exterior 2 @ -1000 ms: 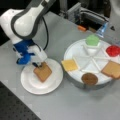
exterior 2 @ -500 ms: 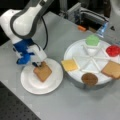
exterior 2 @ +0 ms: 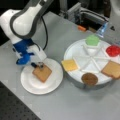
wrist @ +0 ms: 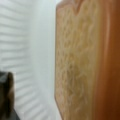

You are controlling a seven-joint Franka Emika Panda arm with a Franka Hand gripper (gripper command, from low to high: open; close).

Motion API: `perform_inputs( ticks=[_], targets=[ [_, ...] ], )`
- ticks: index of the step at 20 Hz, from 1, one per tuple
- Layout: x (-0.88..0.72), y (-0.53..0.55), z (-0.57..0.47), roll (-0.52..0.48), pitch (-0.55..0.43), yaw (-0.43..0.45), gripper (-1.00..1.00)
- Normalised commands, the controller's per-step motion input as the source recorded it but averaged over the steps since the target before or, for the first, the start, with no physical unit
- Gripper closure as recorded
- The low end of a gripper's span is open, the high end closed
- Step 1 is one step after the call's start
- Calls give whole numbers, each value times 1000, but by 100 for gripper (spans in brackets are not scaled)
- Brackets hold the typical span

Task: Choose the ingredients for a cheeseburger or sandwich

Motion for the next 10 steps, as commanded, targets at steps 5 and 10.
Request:
perform_inputs(
  ticks=[5,10],
  targets=[
    [236,-73,78,95,8,60,-100],
    [182,-87,100,77,43,69,-100]
  ],
)
